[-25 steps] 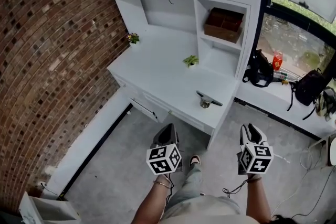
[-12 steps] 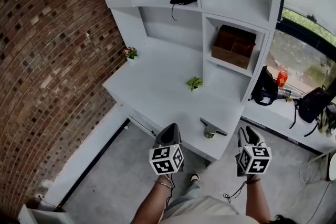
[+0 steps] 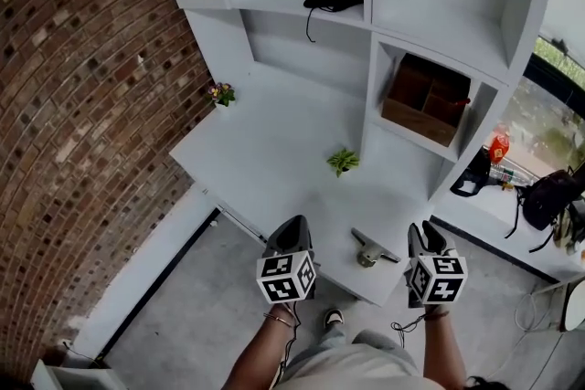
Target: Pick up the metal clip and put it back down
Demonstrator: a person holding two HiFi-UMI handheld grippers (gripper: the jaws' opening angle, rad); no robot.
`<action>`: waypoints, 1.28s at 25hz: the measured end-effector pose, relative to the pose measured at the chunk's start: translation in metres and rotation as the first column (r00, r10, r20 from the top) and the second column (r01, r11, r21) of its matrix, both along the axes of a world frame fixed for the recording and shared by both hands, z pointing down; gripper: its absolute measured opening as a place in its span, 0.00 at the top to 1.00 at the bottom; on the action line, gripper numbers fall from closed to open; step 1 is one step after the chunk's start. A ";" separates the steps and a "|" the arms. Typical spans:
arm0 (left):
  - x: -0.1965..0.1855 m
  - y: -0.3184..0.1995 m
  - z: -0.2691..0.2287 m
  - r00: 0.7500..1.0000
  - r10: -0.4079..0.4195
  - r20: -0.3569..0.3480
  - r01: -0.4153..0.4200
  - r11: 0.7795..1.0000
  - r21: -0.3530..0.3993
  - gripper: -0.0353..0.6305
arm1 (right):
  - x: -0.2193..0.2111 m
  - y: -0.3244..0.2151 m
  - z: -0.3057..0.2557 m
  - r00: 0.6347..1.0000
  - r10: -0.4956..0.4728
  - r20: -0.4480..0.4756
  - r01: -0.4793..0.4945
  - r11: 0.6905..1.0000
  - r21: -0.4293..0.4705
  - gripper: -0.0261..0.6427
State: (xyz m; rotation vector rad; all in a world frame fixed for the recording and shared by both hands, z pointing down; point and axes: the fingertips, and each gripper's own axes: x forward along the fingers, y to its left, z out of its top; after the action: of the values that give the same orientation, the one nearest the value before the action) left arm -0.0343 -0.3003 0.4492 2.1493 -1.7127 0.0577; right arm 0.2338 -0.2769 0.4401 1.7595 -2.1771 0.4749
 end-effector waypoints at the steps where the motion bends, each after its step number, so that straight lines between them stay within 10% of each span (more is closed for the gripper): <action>1: 0.000 -0.002 0.002 1.000 -0.001 0.003 0.001 1.000 -0.007 0.94 | 0.000 -0.005 0.002 1.000 -0.005 0.000 0.005 1.000 -0.007 0.79; 14: -0.023 0.021 0.023 0.986 -0.167 0.008 0.167 0.983 -0.075 0.94 | -0.033 -0.025 0.023 0.974 -0.223 -0.045 0.219 0.972 -0.081 0.79; 32: -0.051 0.084 0.107 0.928 -0.373 -0.014 0.361 0.905 -0.223 0.94 | -0.077 0.001 0.108 0.843 -0.523 -0.121 0.476 0.833 -0.283 0.79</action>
State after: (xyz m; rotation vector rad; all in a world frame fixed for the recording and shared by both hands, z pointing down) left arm -0.0856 -0.2163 0.5566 1.6300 -1.9496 0.0755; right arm 0.1571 -0.2756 0.5478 0.9974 -2.2123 0.3928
